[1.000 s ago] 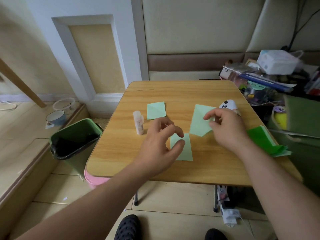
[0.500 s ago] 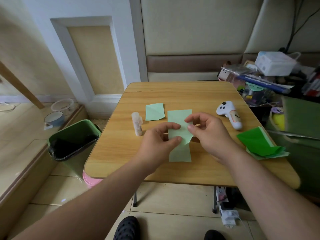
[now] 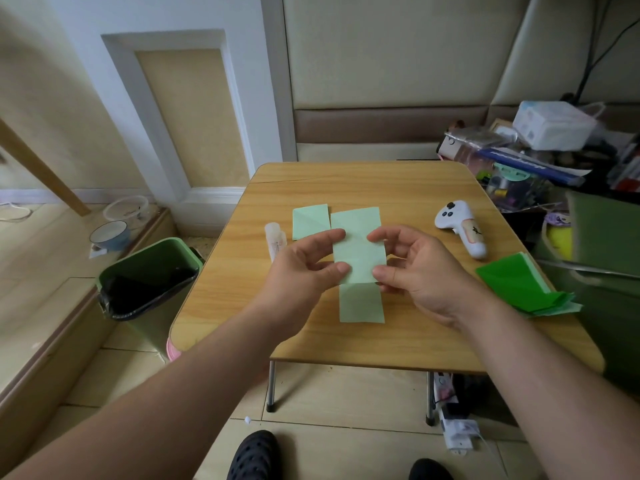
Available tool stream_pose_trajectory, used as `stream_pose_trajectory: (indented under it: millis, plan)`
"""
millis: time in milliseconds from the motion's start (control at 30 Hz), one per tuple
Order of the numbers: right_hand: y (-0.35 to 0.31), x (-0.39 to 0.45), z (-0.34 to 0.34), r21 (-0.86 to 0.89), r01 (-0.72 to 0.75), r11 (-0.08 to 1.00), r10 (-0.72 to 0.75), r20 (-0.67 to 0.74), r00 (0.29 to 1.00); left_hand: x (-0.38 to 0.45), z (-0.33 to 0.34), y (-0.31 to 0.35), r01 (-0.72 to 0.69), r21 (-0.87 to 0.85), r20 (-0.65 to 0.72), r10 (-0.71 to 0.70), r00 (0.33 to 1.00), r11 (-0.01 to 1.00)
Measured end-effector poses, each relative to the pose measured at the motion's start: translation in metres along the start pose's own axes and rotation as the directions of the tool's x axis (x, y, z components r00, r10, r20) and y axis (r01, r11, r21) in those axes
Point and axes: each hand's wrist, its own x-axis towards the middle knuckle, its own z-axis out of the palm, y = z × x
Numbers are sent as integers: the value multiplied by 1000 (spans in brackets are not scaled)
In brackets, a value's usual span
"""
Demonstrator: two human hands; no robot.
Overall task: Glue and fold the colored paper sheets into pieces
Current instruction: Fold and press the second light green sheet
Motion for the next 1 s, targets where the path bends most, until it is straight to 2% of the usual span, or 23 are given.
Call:
stream_pose_trajectory:
  millis: [167, 233, 267, 333, 400, 500, 633, 1000]
  plan:
    - [-5, -2, -1, 32, -13, 999, 11, 59, 998, 2, -4, -2, 103, -150, 72, -93, 993, 983]
    - [-4, -2, -3, 5, -24, 1000, 24, 40, 999, 2, -5, -1, 102, -133, 82, -91, 992, 986]
    - [-3, -2, -5, -20, -34, 999, 35, 29, 999, 2, -6, -1, 80, -71, 75, -75, 994, 994]
    - [-2, -2, -8, -102, -61, 993, 62, 5, 998, 2, -9, -3, -12, 183, 52, 3, 999, 983]
    - [1, -2, -10, -201, -90, 975, 87, -22, 996, 2, -14, -6, -69, 421, 56, 50, 997, 904]
    - [6, -3, -13, -364, -94, 926, 91, -27, 996, 2, -19, -8, -90, 586, 92, 44, 995, 805]
    - [9, -7, -9, -480, -98, 872, 114, 5, 994, 1, -26, -7, -107, 684, 133, 21, 991, 721]
    - [9, -9, -9, -541, -130, 831, 175, 32, 984, 3, -31, -6, -50, 669, 144, -63, 988, 741]
